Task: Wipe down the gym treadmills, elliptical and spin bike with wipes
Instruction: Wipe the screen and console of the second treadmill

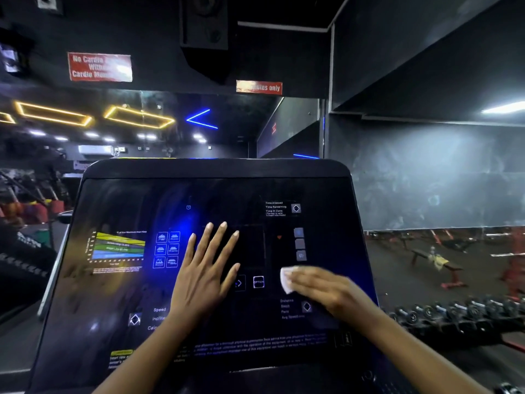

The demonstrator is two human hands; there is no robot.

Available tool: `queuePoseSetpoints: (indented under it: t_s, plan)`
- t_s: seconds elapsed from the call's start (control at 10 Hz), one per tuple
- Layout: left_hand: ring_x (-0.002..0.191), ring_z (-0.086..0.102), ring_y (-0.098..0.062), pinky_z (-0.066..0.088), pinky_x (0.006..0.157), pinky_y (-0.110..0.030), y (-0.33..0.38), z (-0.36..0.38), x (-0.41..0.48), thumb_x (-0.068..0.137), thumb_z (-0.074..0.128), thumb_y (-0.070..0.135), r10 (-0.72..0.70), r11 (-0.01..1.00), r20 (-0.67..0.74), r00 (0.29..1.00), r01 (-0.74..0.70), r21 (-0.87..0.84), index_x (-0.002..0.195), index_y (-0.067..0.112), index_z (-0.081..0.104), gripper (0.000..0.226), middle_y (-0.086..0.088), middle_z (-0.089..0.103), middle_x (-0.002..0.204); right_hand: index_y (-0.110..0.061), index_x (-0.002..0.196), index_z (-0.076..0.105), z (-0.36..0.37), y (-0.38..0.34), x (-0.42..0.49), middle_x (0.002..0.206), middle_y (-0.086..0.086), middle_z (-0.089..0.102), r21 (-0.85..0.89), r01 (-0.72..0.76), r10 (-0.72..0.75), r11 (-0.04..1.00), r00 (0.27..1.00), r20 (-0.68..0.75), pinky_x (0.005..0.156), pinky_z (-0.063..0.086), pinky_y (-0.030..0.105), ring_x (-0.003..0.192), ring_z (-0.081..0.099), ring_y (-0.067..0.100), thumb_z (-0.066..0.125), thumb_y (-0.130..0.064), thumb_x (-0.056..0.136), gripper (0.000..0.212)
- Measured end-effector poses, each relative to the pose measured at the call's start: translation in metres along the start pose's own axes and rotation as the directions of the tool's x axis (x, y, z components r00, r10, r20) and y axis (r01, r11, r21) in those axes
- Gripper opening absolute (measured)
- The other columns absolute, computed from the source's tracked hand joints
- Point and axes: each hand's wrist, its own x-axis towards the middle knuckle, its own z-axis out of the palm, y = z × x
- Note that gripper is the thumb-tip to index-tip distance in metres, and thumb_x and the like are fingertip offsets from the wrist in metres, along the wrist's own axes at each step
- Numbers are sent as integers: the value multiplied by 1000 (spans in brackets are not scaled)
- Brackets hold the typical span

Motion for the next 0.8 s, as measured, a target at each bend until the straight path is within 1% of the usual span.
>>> queuePoseSetpoints:
  t_s: [0.1, 0.2, 0.3, 0.4, 0.5, 0.6, 0.7, 0.8]
  plan:
    - [143, 21, -25, 13, 116, -45, 0, 0, -1, 100, 14, 49, -5, 1000, -12, 1000, 5, -12, 145, 18, 36, 58, -6, 31, 153, 0, 114, 64, -25, 51, 44, 117, 12, 64, -62, -169, 154, 984, 969, -191, 99, 43, 29, 112, 56, 25, 26, 6, 91, 45]
    - [143, 21, -26, 14, 116, -45, 1, -1, -1, 100, 14, 49, 3, 1000, -8, 1000, -3, -7, 144, 18, 36, 59, -6, 31, 152, -1, 113, 65, -29, 75, 91, 117, 12, 64, -166, -113, 77, 980, 975, -209, 93, 48, 32, 109, 60, 27, 32, 6, 84, 44]
    - [143, 22, -26, 15, 115, -45, 1, -1, 0, 100, 14, 49, 10, 1000, -6, 1000, -10, 5, 144, 18, 37, 59, -7, 31, 152, -3, 110, 67, -20, 83, 130, 114, 10, 66, -267, 89, -122, 960, 987, -109, 87, 48, 27, 104, 63, 25, 38, 0, 85, 39]
    - [143, 22, -26, 16, 115, -46, -1, 0, 0, 100, 14, 49, 8, 1000, -7, 1000, -8, 2, 144, 18, 37, 59, -6, 30, 153, -4, 112, 66, -11, 92, 151, 114, 9, 66, -338, 219, -239, 915, 971, -17, 84, 50, 25, 101, 65, 23, 40, 1, 81, 40]
    - [143, 22, -26, 16, 115, -46, 0, 0, -1, 100, 14, 49, 11, 1000, -9, 1000, -11, 6, 144, 18, 37, 59, -6, 30, 153, -3, 116, 63, -14, 100, 147, 118, 10, 64, -382, 160, -181, 910, 983, -19, 90, 48, 27, 104, 64, 23, 40, 4, 78, 45]
    - [143, 22, -26, 16, 115, -46, 0, -1, -1, 100, 14, 49, 9, 1000, -8, 1000, -9, 2, 144, 18, 36, 58, -6, 30, 153, 0, 114, 64, -24, 115, 115, 116, 13, 65, -382, -98, 31, 919, 983, -179, 87, 53, 34, 102, 64, 26, 39, 4, 78, 44]
    - [143, 21, -26, 16, 115, -46, 1, -1, -1, 100, 14, 49, 4, 1000, -7, 1000, -4, 0, 145, 18, 36, 58, -6, 30, 153, 2, 113, 64, -34, 119, 88, 113, 17, 65, -305, -370, 268, 878, 906, -326, 74, 57, 43, 101, 64, 31, 34, -1, 76, 48]
    - [143, 20, -25, 16, 115, -46, 1, -1, -2, 100, 14, 49, -1, 1000, -1, 1000, 1, -5, 145, 18, 36, 59, -5, 29, 153, 4, 109, 65, -27, 108, 103, 109, 18, 67, -309, -311, 214, 899, 927, -309, 84, 54, 38, 99, 65, 30, 36, 0, 75, 45]
